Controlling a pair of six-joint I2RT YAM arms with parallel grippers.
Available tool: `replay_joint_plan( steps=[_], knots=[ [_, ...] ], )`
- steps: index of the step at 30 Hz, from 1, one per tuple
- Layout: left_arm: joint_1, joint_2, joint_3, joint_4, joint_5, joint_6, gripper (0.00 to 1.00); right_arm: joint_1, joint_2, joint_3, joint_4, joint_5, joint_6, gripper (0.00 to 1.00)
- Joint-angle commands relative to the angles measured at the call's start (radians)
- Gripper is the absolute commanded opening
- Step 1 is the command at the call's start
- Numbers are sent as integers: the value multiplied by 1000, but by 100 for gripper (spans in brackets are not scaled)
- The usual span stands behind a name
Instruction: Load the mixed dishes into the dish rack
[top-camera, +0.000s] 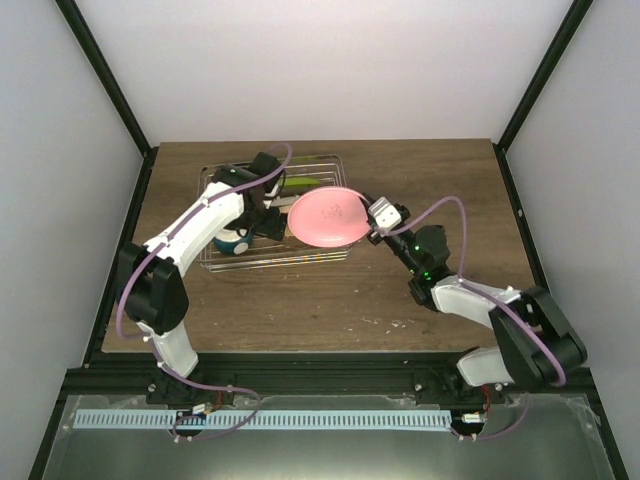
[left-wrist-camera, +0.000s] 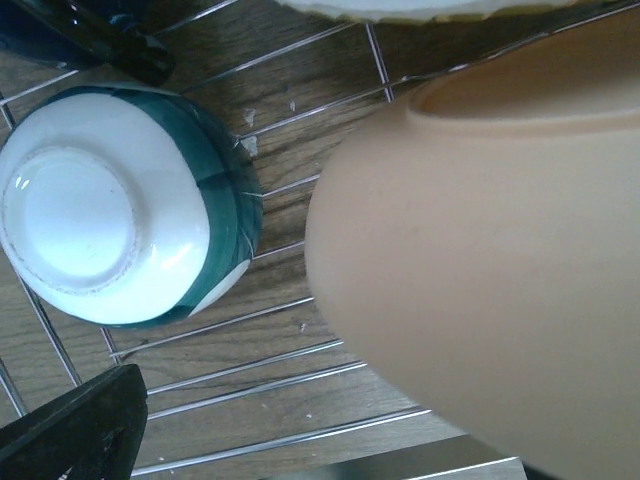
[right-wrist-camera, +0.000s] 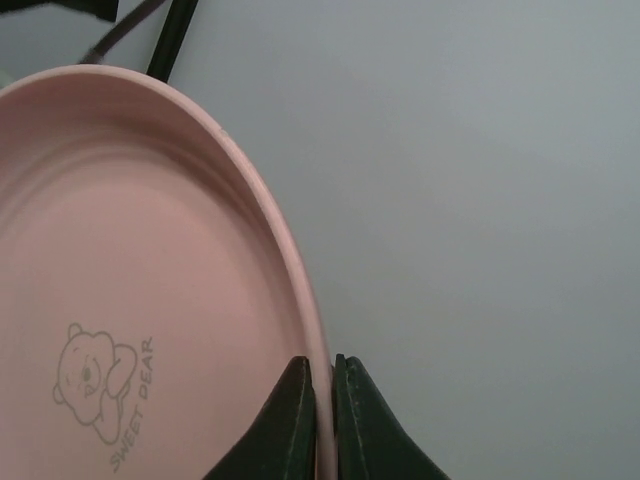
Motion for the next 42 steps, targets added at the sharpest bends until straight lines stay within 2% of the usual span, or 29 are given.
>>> replay_joint_plan(
  steps=[1, 5, 9, 22, 32, 42],
  knots=[
    [5, -13, 26, -32, -14, -4, 100, 48, 105, -26, 317, 151, -138, 1],
    [5, -6, 37, -42, -19, 1, 100, 110, 232, -39, 523, 223, -260, 1],
    [4, -3, 44, -51, -22, 1, 100, 145, 296, -36, 623, 270, -322, 1],
    [5, 8, 46, -49, -26, 4, 100, 148, 281, -53, 566, 256, -292, 1],
    [5, 4, 45, -52, -28, -6, 100, 152, 302, -54, 508, 76, -265, 1],
    [5, -18, 107, -98, -6, -16, 100, 176, 362, -52, 467, 25, -281, 1]
  ],
)
